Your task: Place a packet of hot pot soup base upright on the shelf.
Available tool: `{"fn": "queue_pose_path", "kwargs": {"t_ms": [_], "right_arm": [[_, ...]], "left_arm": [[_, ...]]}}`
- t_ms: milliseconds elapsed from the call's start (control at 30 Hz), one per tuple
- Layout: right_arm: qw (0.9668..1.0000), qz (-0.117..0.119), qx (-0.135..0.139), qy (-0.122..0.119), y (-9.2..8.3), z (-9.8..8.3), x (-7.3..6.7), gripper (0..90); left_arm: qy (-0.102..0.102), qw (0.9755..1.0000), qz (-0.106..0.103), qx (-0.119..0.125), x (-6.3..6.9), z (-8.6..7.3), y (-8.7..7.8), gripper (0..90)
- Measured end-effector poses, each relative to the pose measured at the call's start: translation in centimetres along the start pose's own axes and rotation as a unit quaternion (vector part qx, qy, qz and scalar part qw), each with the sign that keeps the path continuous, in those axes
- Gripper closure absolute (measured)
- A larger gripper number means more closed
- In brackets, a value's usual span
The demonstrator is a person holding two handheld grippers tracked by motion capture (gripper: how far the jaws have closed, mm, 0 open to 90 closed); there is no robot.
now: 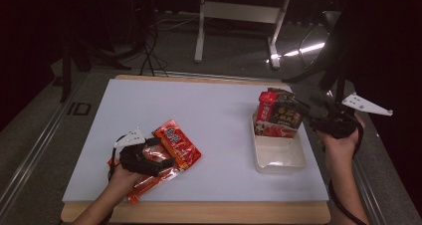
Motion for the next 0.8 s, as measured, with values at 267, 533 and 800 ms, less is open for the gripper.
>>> {"fn": "queue_pose_path", "kwargs": {"t_ms": [267, 533, 800], "right_arm": [[0.9989, 0.044, -0.002, -0.018, 0.0, 0.4, -3.4, 12.9], [0.9969, 0.073, -0.009, -0.030, -0.1, -0.7, -6.2, 14.1], [0.9949, 0.090, -0.033, -0.031, 0.0, -2.5, -8.3, 14.3]], "left_arm": [[0.039, 0.9992, 0.006, -0.011, 0.6, 0.2, -0.2, 5.2], [0.044, 0.9990, 0.012, 0.001, -0.1, 0.9, -2.2, 22.2], [0.043, 0.9986, 0.028, -0.008, -1.2, 0.8, -4.0, 40.7]]}}
Point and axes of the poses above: each handheld gripper's, and its own axes: y roughly forward along the jaws, z roughly out of its top, x roughly to its right, the point moved 3 cm from there along y, roughly forward along the jaws, and after that the axes turned 3 degrees about -y, right-handed, at the moved point
